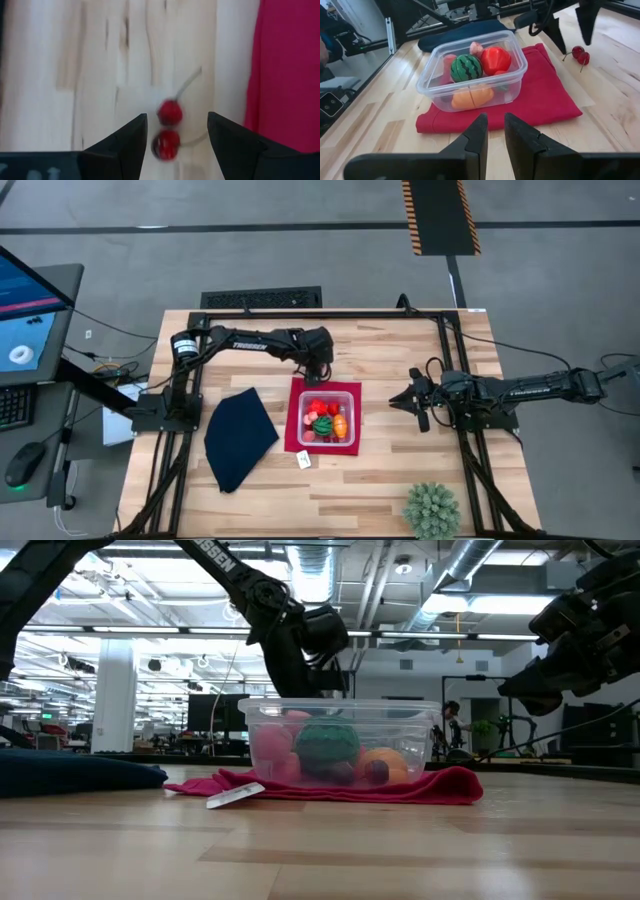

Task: Pick and placing Produce into tupperware
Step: Put the cherry in the transparent bin

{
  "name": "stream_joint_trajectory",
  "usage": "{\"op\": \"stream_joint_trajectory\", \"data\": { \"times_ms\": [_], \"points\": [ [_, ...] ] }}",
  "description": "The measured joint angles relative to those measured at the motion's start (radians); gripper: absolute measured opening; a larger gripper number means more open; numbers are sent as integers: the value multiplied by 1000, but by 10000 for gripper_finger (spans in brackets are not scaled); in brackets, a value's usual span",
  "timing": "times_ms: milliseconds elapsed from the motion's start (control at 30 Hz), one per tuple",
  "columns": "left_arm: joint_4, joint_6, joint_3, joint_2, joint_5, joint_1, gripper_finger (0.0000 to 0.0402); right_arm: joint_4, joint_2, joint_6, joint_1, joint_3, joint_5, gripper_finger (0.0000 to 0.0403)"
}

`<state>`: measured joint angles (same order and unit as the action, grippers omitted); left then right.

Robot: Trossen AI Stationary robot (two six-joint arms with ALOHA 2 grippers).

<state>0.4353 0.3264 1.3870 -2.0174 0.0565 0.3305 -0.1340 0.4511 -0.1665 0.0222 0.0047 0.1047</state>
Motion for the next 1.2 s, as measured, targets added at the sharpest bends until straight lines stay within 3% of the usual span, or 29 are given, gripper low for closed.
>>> {"op": "stream_joint_trajectory", "data": {
  "times_ms": [133, 267, 433, 533, 867, 1200],
  "points": [
    [105, -3, 29, 0, 2, 0, 199, 0, 0, 0, 0, 0, 0, 88],
    [165, 119, 89, 0, 40, 0, 199, 0, 0, 0, 0, 0, 0, 88],
    [215, 211, 117, 0, -97, 13, 199, 0, 0, 0, 0, 0, 0, 88],
    [228, 232, 123, -33, -123, 28, 199, 0, 0, 0, 0, 0, 0, 88],
    [240, 223, 223, -111, -147, 35, 199, 15, 1, 0, 0, 0, 0, 88],
    [250, 212, 223, -112, -168, 30, 199, 30, 0, 0, 0, 0, 0, 88]
  ]
}}
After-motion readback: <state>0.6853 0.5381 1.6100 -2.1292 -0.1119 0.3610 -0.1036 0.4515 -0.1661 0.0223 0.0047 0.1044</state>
